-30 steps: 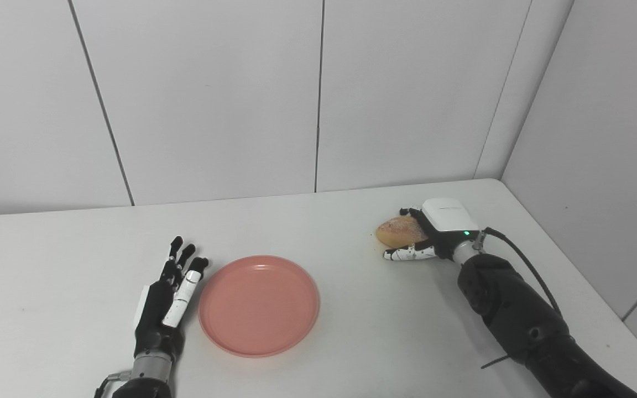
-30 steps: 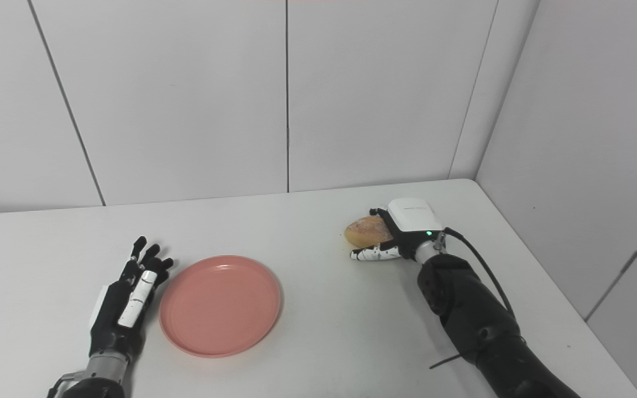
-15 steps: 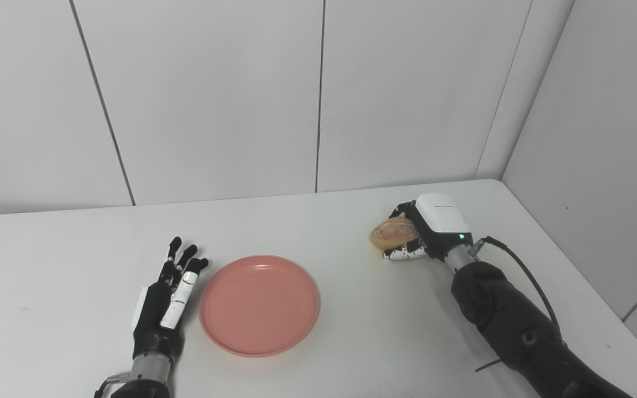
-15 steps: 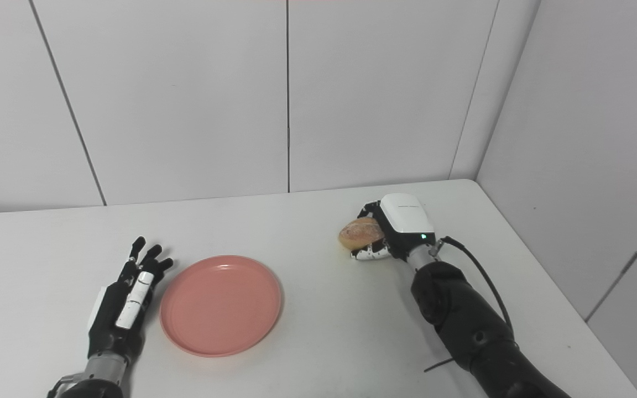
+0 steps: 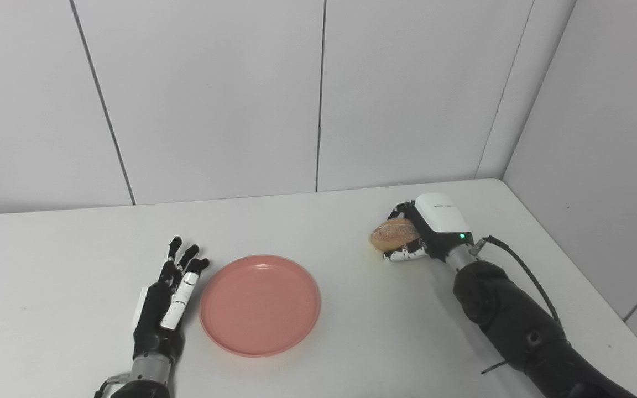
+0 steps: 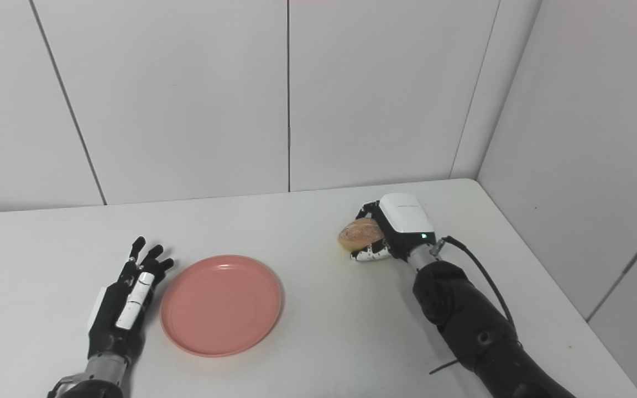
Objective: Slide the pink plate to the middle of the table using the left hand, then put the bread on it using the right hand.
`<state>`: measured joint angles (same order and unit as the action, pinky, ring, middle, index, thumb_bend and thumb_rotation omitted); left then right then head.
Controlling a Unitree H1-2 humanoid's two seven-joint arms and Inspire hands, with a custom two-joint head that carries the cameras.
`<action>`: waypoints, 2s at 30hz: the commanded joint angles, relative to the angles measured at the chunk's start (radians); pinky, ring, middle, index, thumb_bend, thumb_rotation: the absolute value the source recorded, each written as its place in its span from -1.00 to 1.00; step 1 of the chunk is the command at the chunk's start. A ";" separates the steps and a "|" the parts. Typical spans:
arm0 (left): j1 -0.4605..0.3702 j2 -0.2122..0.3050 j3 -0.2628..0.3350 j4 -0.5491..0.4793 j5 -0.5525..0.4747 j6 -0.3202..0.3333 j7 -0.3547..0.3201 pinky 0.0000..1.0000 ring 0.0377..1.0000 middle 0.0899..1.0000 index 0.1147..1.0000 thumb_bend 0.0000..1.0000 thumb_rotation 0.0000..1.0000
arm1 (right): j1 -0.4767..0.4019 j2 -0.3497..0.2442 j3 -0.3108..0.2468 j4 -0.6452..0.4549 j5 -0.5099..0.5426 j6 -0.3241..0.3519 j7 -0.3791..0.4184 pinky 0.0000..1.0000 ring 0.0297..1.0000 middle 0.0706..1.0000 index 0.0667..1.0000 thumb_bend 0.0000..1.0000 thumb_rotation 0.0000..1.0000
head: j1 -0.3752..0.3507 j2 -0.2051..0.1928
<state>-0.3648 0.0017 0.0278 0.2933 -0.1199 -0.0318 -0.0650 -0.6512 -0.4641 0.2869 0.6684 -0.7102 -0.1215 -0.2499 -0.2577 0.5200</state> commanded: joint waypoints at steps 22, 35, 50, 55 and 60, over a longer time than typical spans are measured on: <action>0.023 -0.063 -0.042 0.037 0.079 0.018 0.052 0.72 0.63 0.82 1.00 0.55 0.39 | -0.012 -0.094 -0.083 -0.275 0.049 -0.051 0.085 -0.73 -0.70 -0.60 -0.11 0.01 -0.73 | 0.220 0.029; 0.023 -0.098 -0.046 0.062 0.082 -0.008 0.070 0.77 0.63 0.86 1.00 0.60 0.34 | -0.001 -0.037 -0.113 -0.461 0.130 -0.026 0.207 -0.79 -0.75 -0.64 -0.11 0.01 -0.73 | 0.293 0.031; 0.031 -0.088 -0.044 0.039 0.072 0.012 0.064 0.78 0.62 0.83 1.00 0.55 0.35 | -0.009 0.061 -0.120 -0.598 0.215 0.038 0.338 -0.73 -0.67 -0.54 -0.11 0.01 -0.74 | 0.266 0.041; 0.029 -0.082 -0.044 0.036 0.074 0.018 0.061 0.78 0.61 0.82 1.00 0.53 0.36 | -0.003 0.106 -0.101 -0.634 0.200 0.050 0.381 -0.67 -0.60 -0.46 -0.11 0.01 -0.73 | 0.256 0.043; 0.028 -0.078 -0.043 0.027 0.073 0.024 0.058 0.78 0.60 0.82 1.00 0.51 0.35 | 0.008 0.149 -0.084 -0.661 0.192 0.090 0.415 -0.63 -0.55 -0.39 -0.10 0.01 -0.72 | 0.252 0.047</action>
<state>-0.3647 -0.0807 -0.0196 0.3073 -0.0414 -0.0453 -0.0021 -0.6148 -0.3163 0.2090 0.0406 -0.5204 -0.0481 0.1675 -0.0061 0.5645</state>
